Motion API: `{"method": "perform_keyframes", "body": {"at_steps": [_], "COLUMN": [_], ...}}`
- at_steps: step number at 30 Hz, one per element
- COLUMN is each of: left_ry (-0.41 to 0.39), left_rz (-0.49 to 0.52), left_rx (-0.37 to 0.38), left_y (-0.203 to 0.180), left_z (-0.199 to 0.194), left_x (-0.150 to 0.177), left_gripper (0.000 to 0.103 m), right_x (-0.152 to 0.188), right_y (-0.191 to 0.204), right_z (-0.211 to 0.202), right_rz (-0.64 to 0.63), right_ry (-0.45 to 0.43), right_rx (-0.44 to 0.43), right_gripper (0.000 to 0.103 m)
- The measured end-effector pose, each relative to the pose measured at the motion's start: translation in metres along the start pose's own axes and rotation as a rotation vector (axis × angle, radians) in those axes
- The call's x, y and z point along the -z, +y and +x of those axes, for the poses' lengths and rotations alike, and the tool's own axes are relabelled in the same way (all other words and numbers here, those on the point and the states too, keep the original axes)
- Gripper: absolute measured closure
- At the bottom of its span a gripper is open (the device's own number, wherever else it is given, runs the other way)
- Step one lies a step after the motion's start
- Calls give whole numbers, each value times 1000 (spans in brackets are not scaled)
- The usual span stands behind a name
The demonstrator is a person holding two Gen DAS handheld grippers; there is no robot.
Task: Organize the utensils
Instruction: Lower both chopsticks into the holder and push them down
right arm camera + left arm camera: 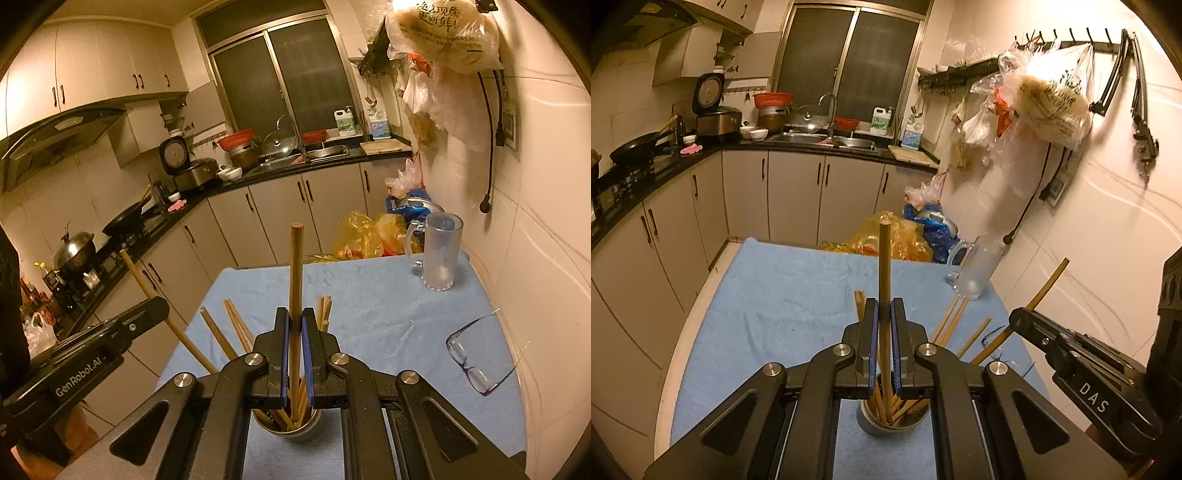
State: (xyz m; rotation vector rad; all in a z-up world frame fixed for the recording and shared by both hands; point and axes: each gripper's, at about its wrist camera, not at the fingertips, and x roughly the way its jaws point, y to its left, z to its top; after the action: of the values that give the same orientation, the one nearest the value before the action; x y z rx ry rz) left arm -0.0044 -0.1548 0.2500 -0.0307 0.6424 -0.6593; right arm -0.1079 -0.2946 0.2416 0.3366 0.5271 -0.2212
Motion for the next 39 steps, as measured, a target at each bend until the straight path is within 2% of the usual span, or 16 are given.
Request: {"method": "perform_keyframes", "body": {"at_steps": [13,32,39], "left_ry": [71,73,79], "left_rz": [0,28,26], "left_rx": [-4,-11,-12], "left_y": [17,21,22], "left_z": [21,31,35], "left_x": [37,43,45], "left_gripper": [97,96,96], "right_x": [26,49,49], "right_y": [-2,-3,-3], "right_z": [28,63,65], "right_rz": [-17,-37,-43], "right_ry": [68,164,165], "right_rx": [27,53,56], "right_gripper": [96,96,95]}}
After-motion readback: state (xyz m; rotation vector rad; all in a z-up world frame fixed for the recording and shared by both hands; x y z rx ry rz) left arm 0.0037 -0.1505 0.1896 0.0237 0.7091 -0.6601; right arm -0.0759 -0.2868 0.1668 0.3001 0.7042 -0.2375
